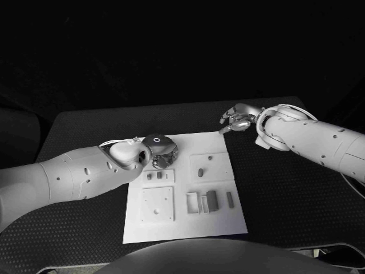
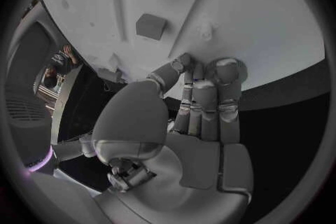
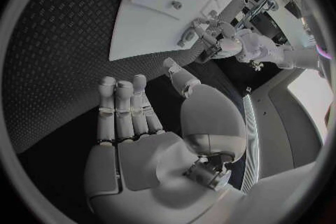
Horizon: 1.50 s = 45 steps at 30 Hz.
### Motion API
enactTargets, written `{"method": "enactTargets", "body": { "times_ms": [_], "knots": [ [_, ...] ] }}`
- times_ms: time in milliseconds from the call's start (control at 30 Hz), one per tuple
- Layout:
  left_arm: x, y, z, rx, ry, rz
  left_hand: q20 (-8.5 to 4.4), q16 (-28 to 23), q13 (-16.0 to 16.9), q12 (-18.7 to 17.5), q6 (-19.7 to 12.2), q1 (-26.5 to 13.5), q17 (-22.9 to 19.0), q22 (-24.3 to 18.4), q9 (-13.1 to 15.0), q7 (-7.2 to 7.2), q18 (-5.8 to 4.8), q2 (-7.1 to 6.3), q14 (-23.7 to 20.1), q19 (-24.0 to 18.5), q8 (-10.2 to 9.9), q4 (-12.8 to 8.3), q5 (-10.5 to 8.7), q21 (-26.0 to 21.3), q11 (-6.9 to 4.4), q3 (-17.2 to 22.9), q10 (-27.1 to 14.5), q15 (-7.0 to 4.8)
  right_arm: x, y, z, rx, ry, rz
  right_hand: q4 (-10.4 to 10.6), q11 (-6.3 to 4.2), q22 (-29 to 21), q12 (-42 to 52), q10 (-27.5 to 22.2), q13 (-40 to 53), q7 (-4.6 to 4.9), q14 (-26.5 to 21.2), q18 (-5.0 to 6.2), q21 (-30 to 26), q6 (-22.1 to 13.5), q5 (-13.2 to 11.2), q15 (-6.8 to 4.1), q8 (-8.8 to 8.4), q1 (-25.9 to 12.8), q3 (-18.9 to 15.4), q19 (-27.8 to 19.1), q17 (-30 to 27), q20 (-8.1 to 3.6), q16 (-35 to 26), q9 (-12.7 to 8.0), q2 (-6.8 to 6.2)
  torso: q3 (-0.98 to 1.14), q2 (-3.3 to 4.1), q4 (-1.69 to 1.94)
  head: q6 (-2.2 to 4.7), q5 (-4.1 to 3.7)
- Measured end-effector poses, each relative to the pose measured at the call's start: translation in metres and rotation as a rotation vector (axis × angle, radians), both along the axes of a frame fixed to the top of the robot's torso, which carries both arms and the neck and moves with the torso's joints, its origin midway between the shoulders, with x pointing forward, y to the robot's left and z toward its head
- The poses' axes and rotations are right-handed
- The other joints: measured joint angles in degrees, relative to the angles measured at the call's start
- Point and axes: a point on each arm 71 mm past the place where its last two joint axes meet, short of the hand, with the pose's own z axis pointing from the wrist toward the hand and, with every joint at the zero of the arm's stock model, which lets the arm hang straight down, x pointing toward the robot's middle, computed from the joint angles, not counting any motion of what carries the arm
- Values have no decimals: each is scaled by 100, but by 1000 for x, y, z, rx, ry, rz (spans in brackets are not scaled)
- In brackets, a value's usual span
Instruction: Assemble the parts on the task board
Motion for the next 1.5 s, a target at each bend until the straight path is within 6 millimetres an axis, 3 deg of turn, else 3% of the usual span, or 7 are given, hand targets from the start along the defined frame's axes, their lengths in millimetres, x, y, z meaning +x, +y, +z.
{"method": "enactTargets", "body": {
  "times_ms": [267,700,1200,1500],
  "knots": [
    [-1,2,0,-9,6,6,-32,23,41,0,96,29,-17,-1,33,-77,-24,28,-11,33,33,-4,-1,0,-8,84,11,-12,0,0,0,0,0,0,0,0,0,0,0,0,0,-1,0,0,0,0,1,0,0,0,0,0,0,0,0,0,1,0,-1,0,-5],
    [-13,15,0,-40,43,24,-51,23,51,5,98,-4,-23,-2,51,-75,-37,59,-10,54,32,-12,-1,0,-8,91,11,-14,0,-2,0,-1,0,-3,0,0,1,0,0,-4,0,-2,0,0,0,0,2,0,0,0,13,-5,-15,0,0,0,1,-1,3,0,-16],
    [-7,34,34,-85,5,64,-73,23,76,6,98,-42,-27,-3,47,-75,-62,37,-8,32,21,-12,-2,0,-7,90,12,-15,0,-4,0,-3,1,-6,0,0,0,7,0,-4,1,10,0,0,1,0,-10,0,0,0,0,-4,-26,0,0,0,-3,-2,14,0,-14],
    [-4,48,32,-67,5,101,-73,45,75,6,98,-41,-32,-3,52,-75,-64,36,-8,31,20,-12,-2,-22,-7,90,12,-16,0,-4,0,-3,1,-7,0,0,0,23,0,-4,2,10,0,0,2,0,-10,0,0,0,1,-4,-24,0,0,0,-2,-1,13,0,-10]
  ]
}}
